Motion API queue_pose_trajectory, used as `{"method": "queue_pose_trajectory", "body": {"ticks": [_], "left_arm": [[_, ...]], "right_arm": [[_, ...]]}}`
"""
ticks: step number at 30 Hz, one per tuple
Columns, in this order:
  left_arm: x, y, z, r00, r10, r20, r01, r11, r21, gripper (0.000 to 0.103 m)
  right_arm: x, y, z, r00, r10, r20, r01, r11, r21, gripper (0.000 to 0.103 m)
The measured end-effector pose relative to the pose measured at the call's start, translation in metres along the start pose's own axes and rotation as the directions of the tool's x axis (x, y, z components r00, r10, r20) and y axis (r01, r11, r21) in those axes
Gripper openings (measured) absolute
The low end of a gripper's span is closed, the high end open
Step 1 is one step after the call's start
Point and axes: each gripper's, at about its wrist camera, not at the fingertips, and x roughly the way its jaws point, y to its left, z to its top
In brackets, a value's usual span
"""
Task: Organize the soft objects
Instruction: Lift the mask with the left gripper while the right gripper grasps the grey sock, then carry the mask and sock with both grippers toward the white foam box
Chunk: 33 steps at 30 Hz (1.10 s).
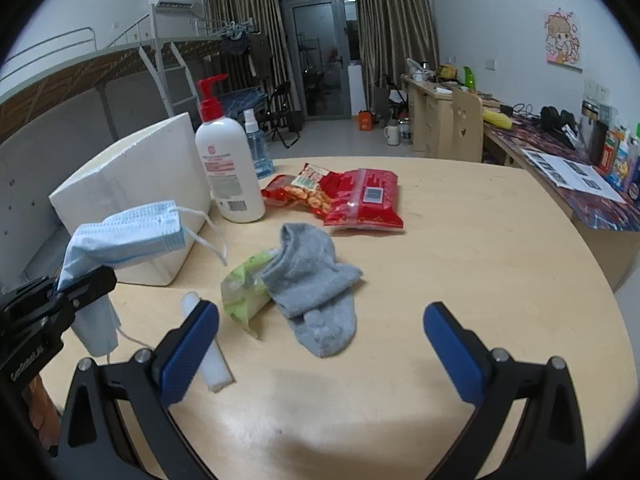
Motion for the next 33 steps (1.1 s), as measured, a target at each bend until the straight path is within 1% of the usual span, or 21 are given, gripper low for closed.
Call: {"method": "queue_pose_trajectory", "body": {"ticks": [4,7,12,18,21,23,27,28,30,31,33], "left_arm": [[0.004,0.009,0.0,1.0,-0.005,-0.005,0.005,1.0,-0.011,0.01],[0.007,0.013,0.001,1.0,0.014,0.002,-0.013,1.0,-0.015,0.01],[0.019,0.019,0.002,1.0,0.002,-0.015,-0.003,1.0,-0.027,0.01],[0.026,0.02,0.001,0.999,-0.029,-0.03,0.028,0.999,-0.031,0.01],[0.03,0.019,0.0,0.998,-0.045,-0.043,0.044,0.999,-0.027,0.01],[0.031,0.02,-0.001,0.998,-0.05,-0.042,0.049,0.998,-0.033,0.01],[0.034,0.022,-0.002,0.997,-0.057,-0.053,0.054,0.998,-0.045,0.01],[0.035,0.022,-0.002,0.997,-0.061,-0.056,0.059,0.997,-0.045,0.01],[0.037,0.023,-0.001,0.997,-0.062,-0.054,0.06,0.997,-0.047,0.01],[0.037,0.024,0.0,0.997,-0.063,-0.053,0.061,0.997,-0.048,0.01],[0.036,0.024,0.0,0.997,-0.064,-0.05,0.062,0.997,-0.055,0.01]], "right_arm": [[0.014,0.003,0.006,1.0,0.001,-0.029,-0.001,1.0,-0.008,0.103],[0.027,0.002,0.008,0.998,0.002,-0.059,-0.002,1.0,-0.002,0.103],[0.05,-0.006,0.014,0.994,0.008,-0.112,-0.004,1.0,0.03,0.103],[0.068,-0.005,0.015,0.986,-0.011,-0.166,0.013,1.0,0.013,0.101],[0.077,-0.005,0.012,0.979,-0.014,-0.202,0.016,1.0,0.006,0.091],[0.082,-0.006,0.011,0.974,-0.023,-0.227,0.025,1.0,0.006,0.077],[0.09,-0.006,0.008,0.964,-0.034,-0.262,0.035,0.999,-0.001,0.067],[0.091,-0.006,0.008,0.963,-0.029,-0.266,0.03,1.0,0.0,0.063],[0.089,-0.005,0.008,0.964,-0.019,-0.264,0.021,1.0,0.005,0.053],[0.088,-0.005,0.008,0.965,-0.018,-0.262,0.02,1.0,0.006,0.044],[0.087,-0.006,0.009,0.967,-0.014,-0.254,0.018,1.0,0.014,0.034]]}}
